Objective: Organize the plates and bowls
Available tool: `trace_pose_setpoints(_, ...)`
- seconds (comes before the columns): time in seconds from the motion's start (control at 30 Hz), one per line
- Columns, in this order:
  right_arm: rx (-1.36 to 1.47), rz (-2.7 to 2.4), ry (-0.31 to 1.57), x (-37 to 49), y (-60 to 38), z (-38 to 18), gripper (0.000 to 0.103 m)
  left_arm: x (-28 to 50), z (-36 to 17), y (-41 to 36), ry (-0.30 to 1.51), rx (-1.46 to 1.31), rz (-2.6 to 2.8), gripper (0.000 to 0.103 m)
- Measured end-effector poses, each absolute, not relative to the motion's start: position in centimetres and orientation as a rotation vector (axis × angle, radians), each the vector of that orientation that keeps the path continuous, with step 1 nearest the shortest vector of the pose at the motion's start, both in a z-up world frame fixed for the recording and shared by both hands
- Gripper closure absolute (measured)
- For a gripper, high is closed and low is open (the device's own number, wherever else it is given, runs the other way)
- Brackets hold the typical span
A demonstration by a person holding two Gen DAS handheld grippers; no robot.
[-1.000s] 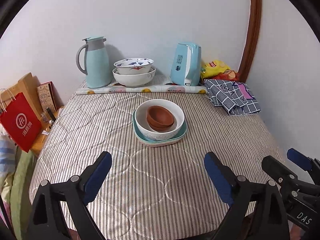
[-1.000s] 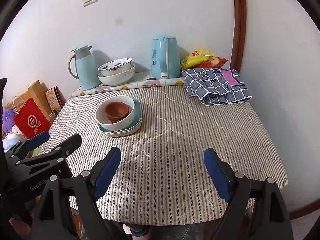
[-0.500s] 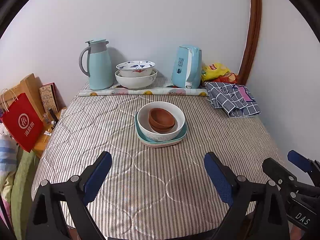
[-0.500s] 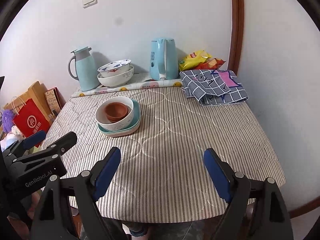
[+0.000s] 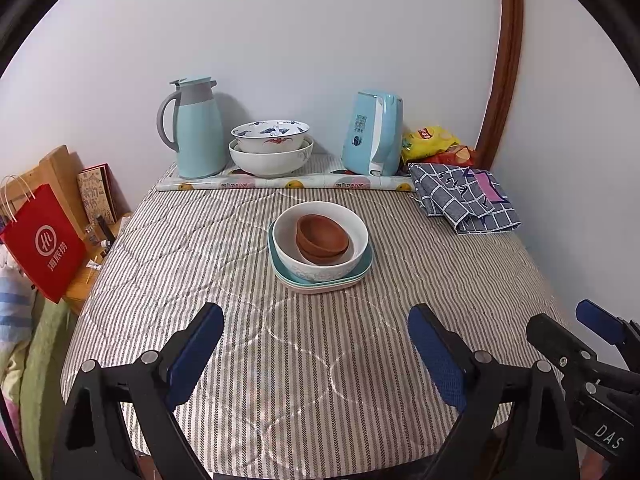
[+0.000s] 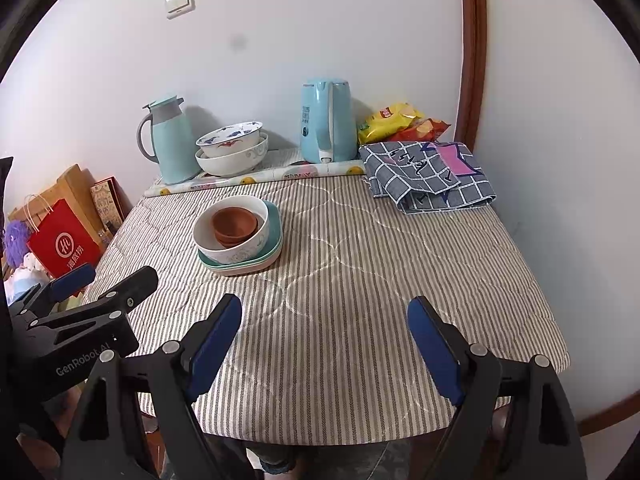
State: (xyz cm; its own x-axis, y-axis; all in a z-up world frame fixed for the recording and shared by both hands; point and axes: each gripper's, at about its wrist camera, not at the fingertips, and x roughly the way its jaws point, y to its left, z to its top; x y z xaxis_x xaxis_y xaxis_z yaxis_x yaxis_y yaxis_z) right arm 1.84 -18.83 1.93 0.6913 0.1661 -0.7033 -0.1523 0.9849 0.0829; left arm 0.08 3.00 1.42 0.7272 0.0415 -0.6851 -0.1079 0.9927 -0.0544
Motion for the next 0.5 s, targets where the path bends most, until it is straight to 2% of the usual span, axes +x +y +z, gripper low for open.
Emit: trace_pose_setpoints(0.5, 0.023, 0.171, 0.789, 1.74, -19.07, 1.77, 0.019, 0.22, 1.23, 2.59, 0.755, -0.091, 0.072, 0.009)
